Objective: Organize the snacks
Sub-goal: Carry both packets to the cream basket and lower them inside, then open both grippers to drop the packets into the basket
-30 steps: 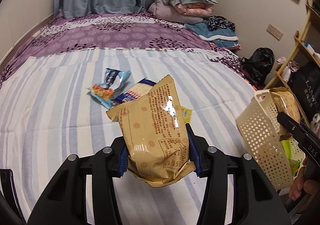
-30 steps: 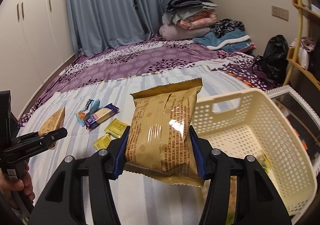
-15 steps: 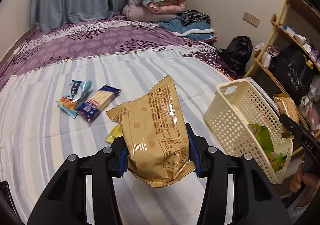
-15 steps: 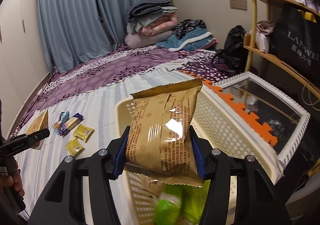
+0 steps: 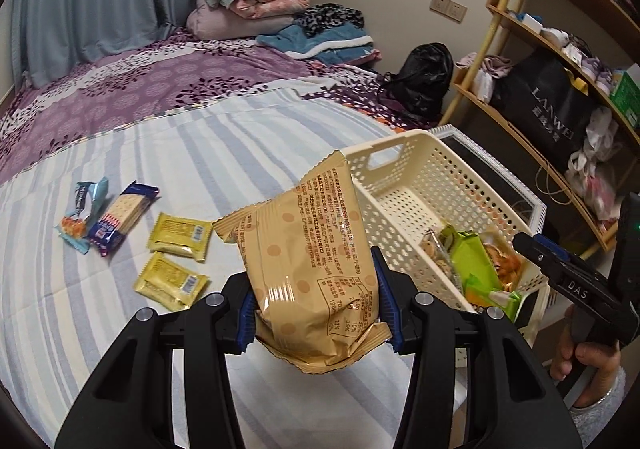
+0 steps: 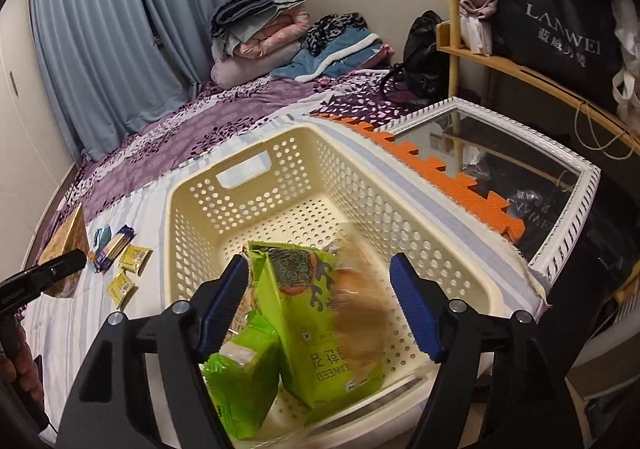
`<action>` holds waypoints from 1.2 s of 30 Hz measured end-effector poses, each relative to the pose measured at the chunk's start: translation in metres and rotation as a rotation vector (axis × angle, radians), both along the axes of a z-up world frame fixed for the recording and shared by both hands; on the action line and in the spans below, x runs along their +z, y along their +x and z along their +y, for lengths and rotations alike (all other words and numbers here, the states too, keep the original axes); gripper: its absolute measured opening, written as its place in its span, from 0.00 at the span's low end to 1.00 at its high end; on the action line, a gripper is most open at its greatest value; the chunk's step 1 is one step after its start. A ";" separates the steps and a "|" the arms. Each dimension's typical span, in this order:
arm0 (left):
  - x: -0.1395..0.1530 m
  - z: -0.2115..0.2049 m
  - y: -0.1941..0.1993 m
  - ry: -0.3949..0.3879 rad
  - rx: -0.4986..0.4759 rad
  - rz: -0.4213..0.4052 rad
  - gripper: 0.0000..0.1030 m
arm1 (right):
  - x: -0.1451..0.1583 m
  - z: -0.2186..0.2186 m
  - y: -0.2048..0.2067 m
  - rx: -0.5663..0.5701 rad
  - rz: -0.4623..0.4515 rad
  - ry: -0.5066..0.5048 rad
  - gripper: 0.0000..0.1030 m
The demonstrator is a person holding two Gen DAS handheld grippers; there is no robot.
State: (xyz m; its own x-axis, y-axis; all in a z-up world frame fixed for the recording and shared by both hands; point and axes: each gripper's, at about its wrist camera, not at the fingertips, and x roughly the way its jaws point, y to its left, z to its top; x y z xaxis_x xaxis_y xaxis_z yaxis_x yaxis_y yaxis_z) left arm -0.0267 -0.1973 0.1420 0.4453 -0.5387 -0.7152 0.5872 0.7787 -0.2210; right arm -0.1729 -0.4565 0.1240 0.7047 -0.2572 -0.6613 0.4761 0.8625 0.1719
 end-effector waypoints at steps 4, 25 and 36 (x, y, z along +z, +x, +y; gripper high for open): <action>0.002 -0.016 -0.007 0.001 -0.039 0.000 0.48 | -0.001 -0.002 -0.003 -0.005 -0.007 0.001 0.71; -0.018 -0.122 -0.033 -0.091 -0.302 0.110 0.62 | -0.001 -0.012 -0.021 -0.060 -0.028 -0.001 0.71; -0.010 -0.104 -0.028 -0.096 -0.248 0.067 0.80 | 0.004 -0.006 -0.016 -0.035 -0.044 -0.002 0.71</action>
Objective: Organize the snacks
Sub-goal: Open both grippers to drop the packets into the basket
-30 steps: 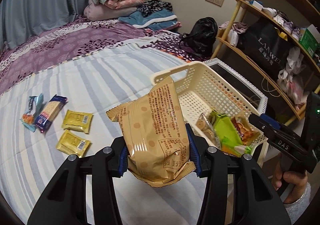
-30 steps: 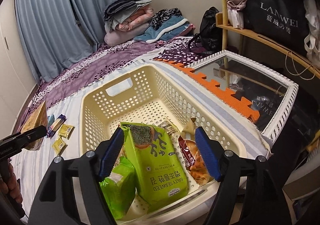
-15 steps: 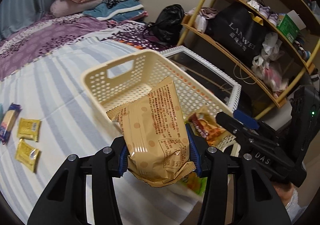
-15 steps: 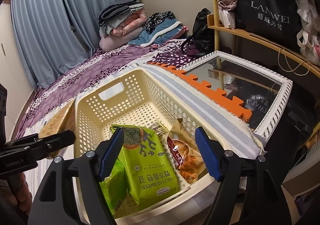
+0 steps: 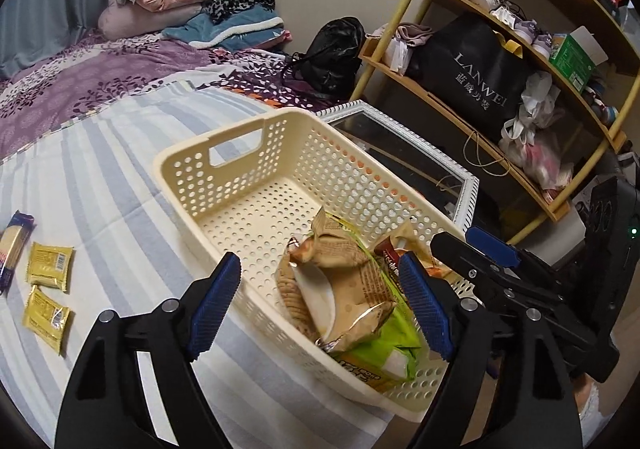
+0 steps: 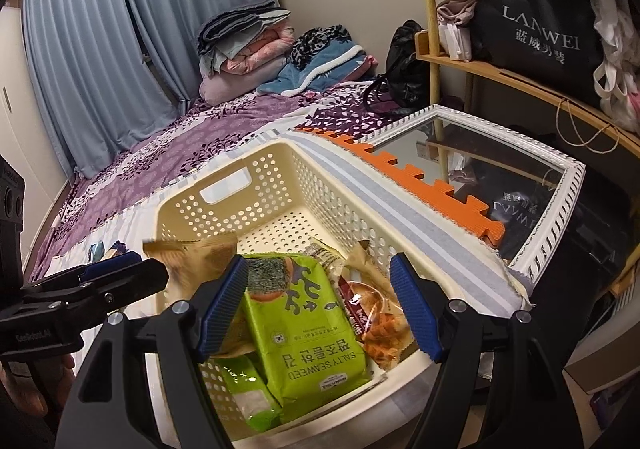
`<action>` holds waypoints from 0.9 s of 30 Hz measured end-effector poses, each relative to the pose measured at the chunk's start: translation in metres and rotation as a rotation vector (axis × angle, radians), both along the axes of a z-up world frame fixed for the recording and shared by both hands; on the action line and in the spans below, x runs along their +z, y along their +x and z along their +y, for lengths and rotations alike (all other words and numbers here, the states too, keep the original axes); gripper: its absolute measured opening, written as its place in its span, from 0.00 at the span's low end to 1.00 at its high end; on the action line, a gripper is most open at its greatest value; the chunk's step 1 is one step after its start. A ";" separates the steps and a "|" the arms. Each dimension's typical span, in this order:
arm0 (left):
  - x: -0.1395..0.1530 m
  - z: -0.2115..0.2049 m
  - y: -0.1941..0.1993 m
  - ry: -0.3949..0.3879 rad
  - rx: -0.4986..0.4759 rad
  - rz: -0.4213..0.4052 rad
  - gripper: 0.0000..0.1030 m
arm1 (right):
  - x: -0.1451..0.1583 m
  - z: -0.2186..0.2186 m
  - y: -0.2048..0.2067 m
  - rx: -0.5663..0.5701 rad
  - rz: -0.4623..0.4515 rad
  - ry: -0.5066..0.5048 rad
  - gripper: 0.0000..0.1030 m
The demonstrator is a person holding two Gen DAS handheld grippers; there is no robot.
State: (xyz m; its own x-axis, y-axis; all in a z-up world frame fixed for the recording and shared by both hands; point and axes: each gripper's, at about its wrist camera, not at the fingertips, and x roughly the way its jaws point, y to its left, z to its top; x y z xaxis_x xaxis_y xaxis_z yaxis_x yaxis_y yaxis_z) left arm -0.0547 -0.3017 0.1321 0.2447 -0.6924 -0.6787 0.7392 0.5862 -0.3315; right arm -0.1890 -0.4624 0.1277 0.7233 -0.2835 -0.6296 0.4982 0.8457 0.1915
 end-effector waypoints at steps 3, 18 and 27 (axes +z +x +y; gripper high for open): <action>0.001 0.007 0.001 0.008 0.015 -0.012 0.80 | 0.004 0.007 0.004 0.027 -0.006 -0.010 0.71; 0.005 0.051 0.015 0.083 0.171 -0.075 0.97 | 0.012 0.040 0.026 0.112 -0.042 -0.003 0.75; 0.001 0.084 0.028 0.168 0.283 -0.135 0.97 | 0.014 0.072 0.048 0.199 -0.040 -0.009 0.75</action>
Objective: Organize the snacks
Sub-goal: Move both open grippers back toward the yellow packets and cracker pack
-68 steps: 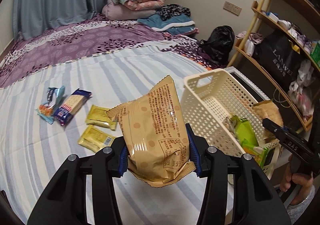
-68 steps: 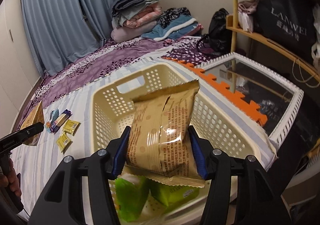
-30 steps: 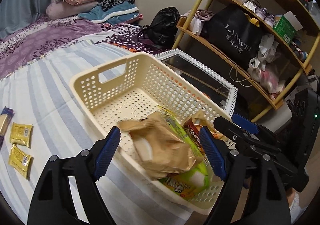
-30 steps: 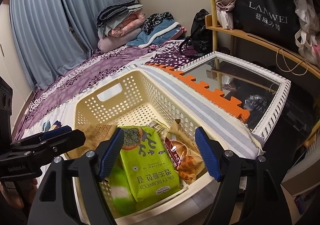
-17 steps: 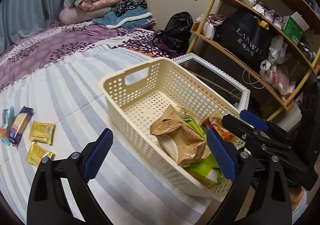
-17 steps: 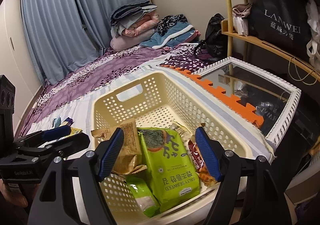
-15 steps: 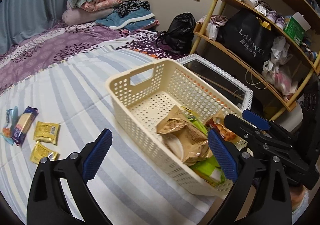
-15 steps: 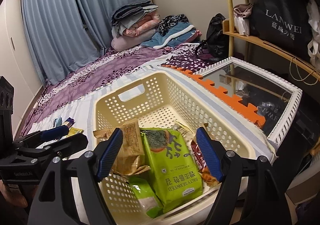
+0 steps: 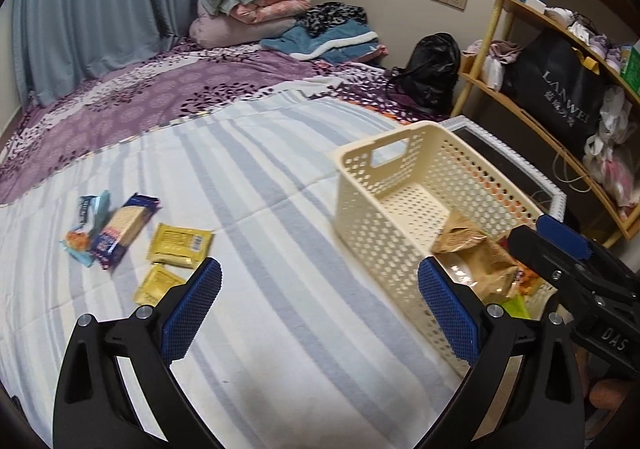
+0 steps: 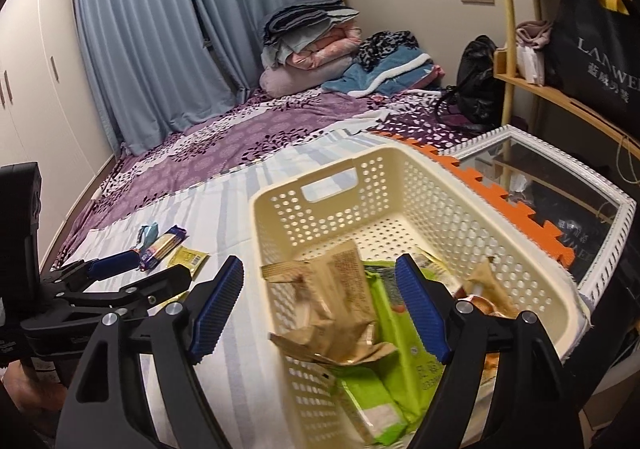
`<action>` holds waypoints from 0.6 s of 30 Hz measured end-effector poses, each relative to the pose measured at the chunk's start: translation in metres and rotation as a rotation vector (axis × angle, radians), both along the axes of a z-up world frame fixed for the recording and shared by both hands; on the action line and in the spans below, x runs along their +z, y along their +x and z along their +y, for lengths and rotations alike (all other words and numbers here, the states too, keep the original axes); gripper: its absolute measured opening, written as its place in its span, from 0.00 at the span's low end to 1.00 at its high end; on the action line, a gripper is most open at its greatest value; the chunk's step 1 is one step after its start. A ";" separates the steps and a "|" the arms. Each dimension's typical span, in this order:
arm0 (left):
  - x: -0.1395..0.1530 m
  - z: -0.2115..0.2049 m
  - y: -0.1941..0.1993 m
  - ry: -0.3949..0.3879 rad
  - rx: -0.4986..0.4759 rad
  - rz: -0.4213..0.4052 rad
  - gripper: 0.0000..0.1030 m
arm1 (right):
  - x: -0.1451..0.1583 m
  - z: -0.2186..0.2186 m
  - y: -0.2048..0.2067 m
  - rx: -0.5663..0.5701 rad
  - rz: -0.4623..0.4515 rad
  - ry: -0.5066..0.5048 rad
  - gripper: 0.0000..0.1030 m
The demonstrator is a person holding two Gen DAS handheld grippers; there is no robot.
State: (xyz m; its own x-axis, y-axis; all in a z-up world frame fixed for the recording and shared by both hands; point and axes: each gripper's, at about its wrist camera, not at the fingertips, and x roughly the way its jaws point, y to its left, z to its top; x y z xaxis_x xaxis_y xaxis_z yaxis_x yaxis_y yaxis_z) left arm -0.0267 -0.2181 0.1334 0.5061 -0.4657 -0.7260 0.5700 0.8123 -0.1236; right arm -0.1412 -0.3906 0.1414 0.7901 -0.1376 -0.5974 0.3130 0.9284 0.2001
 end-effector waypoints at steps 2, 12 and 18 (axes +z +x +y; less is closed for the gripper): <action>-0.001 0.007 0.002 0.013 0.018 -0.009 0.97 | 0.000 0.008 0.004 0.016 0.002 -0.003 0.75; -0.001 0.039 0.013 0.030 0.087 -0.028 0.97 | 0.003 0.046 0.022 0.096 0.012 -0.045 0.75; -0.002 0.055 0.018 0.033 0.115 -0.033 0.97 | 0.002 0.066 0.033 0.142 0.024 -0.069 0.75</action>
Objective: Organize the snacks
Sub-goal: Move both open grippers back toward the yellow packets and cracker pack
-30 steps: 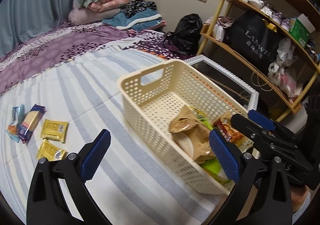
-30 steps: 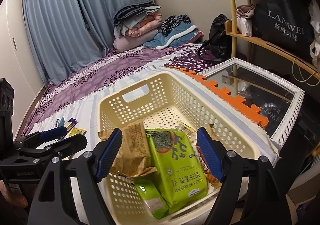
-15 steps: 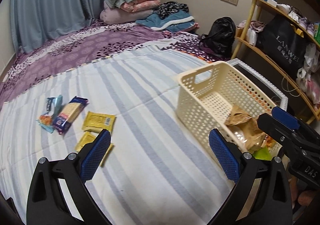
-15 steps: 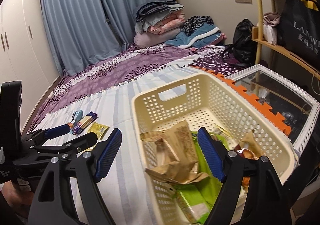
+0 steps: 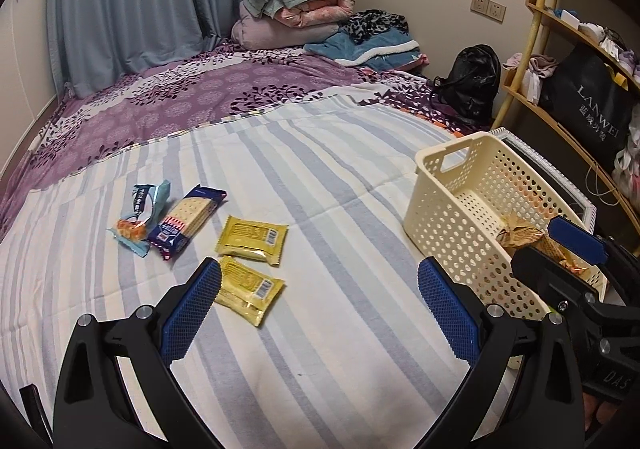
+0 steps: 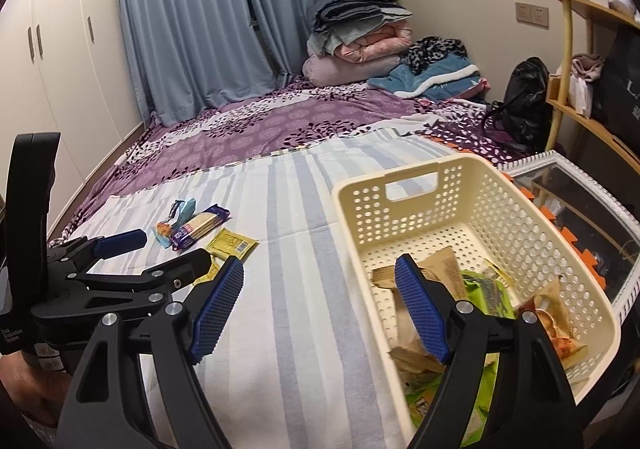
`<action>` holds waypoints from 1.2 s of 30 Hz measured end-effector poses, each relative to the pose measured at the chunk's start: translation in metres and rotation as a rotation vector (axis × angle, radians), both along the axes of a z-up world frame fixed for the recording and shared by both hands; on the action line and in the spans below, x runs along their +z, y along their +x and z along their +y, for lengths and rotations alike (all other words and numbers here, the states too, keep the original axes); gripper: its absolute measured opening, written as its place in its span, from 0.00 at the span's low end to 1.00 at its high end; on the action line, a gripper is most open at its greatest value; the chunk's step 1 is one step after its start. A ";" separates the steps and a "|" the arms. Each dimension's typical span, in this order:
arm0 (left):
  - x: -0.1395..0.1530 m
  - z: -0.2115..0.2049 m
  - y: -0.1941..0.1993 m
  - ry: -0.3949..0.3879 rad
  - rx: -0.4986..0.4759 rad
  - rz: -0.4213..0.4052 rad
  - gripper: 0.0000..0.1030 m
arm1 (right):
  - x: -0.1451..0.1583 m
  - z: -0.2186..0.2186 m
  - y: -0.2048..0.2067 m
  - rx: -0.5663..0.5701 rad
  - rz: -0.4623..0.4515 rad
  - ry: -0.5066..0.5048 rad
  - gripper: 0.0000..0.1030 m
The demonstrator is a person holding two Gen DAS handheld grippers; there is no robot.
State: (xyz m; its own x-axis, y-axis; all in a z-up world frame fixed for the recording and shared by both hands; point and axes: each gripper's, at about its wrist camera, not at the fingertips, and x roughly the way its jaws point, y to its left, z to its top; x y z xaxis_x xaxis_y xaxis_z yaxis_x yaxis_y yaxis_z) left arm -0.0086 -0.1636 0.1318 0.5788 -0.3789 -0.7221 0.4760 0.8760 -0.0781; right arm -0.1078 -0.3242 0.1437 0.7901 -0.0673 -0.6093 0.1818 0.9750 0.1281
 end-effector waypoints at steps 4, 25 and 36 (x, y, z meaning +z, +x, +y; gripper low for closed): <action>-0.001 0.010 0.003 0.001 0.020 0.001 0.97 | -0.002 0.012 0.007 0.026 0.010 -0.011 0.75; -0.027 0.054 0.028 0.054 0.127 0.055 0.97 | -0.033 0.043 0.046 0.118 0.098 -0.033 0.76; -0.057 0.105 0.057 0.079 0.270 0.120 0.97 | -0.067 0.077 0.082 0.262 0.164 -0.035 0.75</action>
